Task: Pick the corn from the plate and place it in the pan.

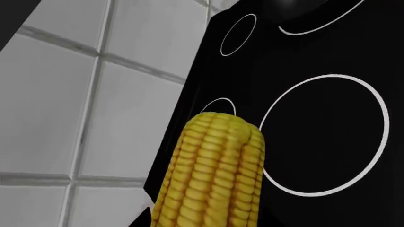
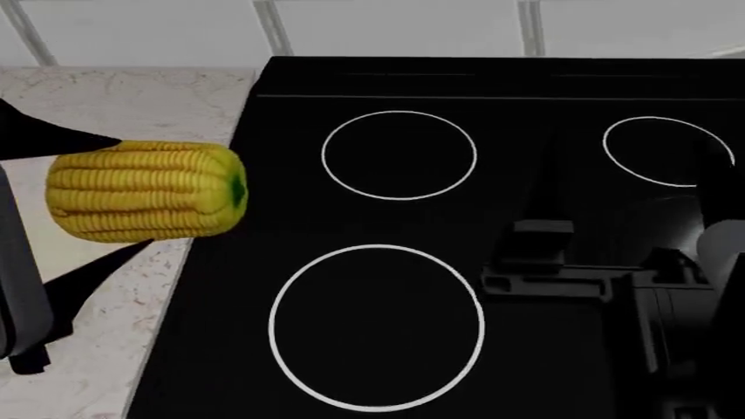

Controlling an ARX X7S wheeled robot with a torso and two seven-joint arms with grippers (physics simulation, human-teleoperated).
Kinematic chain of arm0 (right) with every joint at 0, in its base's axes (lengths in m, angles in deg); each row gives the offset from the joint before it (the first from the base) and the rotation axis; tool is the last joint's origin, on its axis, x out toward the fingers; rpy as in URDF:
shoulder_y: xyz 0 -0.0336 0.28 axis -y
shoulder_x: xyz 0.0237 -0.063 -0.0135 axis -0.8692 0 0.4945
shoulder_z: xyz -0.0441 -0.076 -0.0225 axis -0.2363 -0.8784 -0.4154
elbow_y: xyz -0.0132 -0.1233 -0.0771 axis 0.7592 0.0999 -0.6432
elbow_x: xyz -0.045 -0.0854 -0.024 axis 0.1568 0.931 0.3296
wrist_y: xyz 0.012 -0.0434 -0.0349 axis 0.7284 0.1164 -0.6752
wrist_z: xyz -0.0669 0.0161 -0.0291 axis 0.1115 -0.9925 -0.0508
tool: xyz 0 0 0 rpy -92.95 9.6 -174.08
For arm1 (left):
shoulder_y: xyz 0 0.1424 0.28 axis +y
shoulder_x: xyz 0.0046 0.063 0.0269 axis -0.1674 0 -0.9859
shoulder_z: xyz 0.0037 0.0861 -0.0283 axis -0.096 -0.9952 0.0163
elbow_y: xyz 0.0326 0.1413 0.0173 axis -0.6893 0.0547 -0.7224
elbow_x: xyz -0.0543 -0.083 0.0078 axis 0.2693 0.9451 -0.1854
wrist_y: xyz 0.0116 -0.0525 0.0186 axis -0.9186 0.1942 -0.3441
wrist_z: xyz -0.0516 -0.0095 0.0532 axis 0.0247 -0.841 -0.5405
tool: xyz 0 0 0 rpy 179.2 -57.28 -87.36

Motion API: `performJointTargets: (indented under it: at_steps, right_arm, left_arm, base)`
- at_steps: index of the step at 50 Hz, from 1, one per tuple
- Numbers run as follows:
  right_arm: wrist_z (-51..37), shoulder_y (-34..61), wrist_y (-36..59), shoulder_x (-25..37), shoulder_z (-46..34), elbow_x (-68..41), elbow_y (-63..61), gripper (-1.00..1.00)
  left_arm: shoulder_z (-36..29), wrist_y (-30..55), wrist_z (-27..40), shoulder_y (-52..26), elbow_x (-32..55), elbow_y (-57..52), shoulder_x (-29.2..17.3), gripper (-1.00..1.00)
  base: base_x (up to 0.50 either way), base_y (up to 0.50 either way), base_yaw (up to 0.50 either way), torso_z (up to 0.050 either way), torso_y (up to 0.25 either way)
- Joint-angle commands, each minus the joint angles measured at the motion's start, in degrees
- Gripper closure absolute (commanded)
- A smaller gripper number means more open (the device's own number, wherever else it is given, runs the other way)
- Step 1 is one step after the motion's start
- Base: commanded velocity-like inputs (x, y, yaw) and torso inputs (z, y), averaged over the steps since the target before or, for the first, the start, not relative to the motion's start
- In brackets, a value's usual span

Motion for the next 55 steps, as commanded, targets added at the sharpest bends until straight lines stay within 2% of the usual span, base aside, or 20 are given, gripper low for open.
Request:
performJointTargets:
  at_steps: [1, 9, 55]
  right_arm:
    - [-0.95, 4.84, 1.9, 2.06, 1.75, -1.42, -0.65, -1.0]
    - [-2.83, 2.99, 2.75, 1.93, 4.3, -3.86, -2.35, -1.0]
    - [-3.03, 1.97, 1.42, 1.31, 3.21, -3.83, -1.09, -1.0]
  left_arm:
    - [1.35, -0.05, 2.32, 0.05, 0.81, -1.75, -0.25, 1.0]
    - [1.83, 0.39, 2.28, 0.09, 1.81, -1.9, -0.15, 1.0]
    - [2.08, 0.08, 2.43, 0.37, 1.86, -0.66, -0.27, 1.0]
  base:
    - [0.0, -0.5, 0.0, 0.0, 0.0]
    - [0.0, -0.5, 0.0, 0.0, 0.0]
    - [0.0, -0.5, 0.0, 0.0, 0.001]
